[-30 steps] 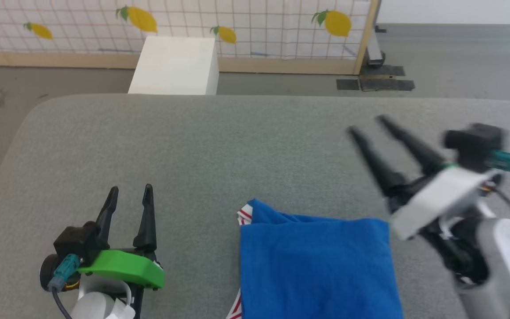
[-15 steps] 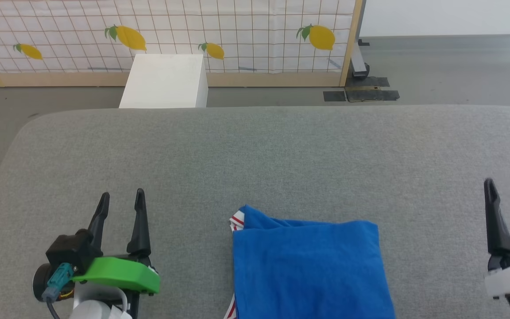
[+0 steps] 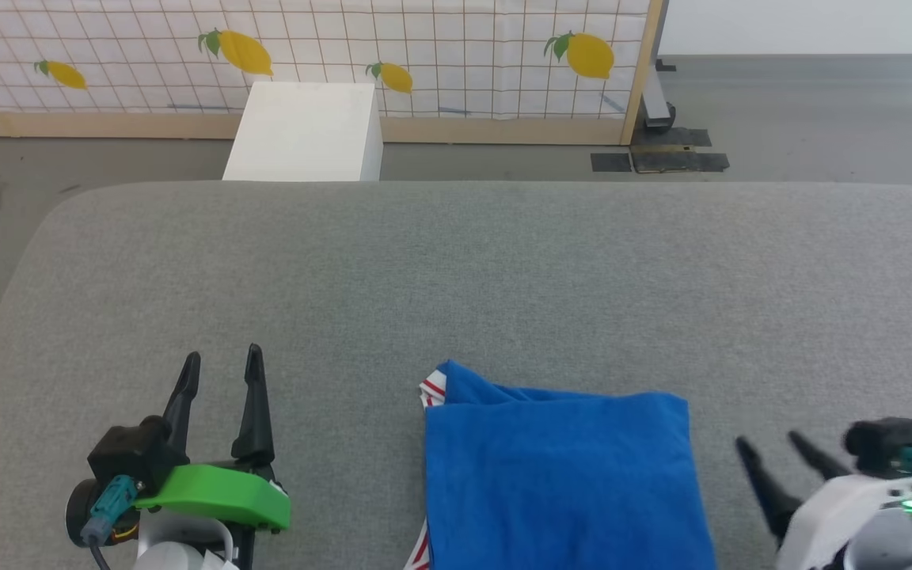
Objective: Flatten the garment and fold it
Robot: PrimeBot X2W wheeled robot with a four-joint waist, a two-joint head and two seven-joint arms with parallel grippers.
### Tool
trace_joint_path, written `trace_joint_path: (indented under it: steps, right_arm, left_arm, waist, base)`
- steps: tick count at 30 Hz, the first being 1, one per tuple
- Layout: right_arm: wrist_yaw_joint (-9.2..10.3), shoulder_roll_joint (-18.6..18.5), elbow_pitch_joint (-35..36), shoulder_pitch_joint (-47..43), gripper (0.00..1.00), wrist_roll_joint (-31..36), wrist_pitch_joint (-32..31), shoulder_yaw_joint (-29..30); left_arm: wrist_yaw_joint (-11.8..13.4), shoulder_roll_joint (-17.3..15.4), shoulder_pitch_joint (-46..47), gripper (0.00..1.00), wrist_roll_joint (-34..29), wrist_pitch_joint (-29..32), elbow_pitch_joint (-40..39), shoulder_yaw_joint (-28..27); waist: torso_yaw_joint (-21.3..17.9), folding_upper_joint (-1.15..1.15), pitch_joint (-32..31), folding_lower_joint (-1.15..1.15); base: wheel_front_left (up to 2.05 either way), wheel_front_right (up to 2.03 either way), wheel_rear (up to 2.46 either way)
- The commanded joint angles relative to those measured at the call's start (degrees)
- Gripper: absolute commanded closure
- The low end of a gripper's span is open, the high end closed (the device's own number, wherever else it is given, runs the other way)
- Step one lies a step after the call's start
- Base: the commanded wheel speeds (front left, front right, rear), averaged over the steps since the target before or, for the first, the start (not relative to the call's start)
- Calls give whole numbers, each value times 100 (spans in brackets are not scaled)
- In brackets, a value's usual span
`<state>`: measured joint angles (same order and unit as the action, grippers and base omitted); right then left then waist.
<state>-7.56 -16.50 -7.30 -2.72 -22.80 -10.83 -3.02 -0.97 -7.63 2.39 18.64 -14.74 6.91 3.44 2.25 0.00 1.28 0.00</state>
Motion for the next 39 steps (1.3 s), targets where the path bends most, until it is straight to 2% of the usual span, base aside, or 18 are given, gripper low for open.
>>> trace_joint_path:
  steps: [1,10,21,22,23,24,32,35,39]
  right_arm:
    - [8,-39,-104,141,0,-62,-223,-157]
    - [8,-37,-786,629,0,-277,-1493,-1009]
    - [8,109,-1349,881,0,-265,-2560,-1619]
    - [8,98,-1352,897,64,-285,-2640,-1667]
    - [8,82,-1341,920,97,-304,-2692,-1692]
    - [8,62,-1323,946,100,-323,-2748,-1718]
    - [8,-304,-787,1303,100,-276,-2831,-1922]
    - [8,-610,-499,1451,100,-270,-2952,-2050]
    - [8,-1182,-102,1634,100,-347,-3196,-2185]
  left_arm:
    - [-19,10,6,0,-64,-26,11,-2]
    - [-36,47,57,0,-49,-26,71,26]
    - [-64,72,133,0,-56,-26,107,36]
    - [-67,73,135,0,-57,-26,112,37]
    - [-70,76,136,0,-57,-26,117,38]
    - [-72,80,138,0,-58,-26,118,40]
    - [-91,135,147,0,-47,-26,90,36]
    - [-92,158,131,0,-42,-26,35,-3]
    - [-77,185,126,0,-47,-26,-69,-86]
  waist:
    - [28,0,25,0]
    - [168,0,135,0]
    - [292,0,253,0]
    - [297,0,254,0]
    - [301,0,253,0]
    - [305,0,258,0]
    - [154,0,272,0]
    - [-48,0,321,0]
    - [-515,0,487,0]
  base:
    - [0,0,0]
    - [0,0,0]
    - [0,0,0]
    - [0,0,0]
    - [0,0,0]
    - [0,0,0]
    - [0,0,0]
    - [0,0,0]
    - [0,0,0]
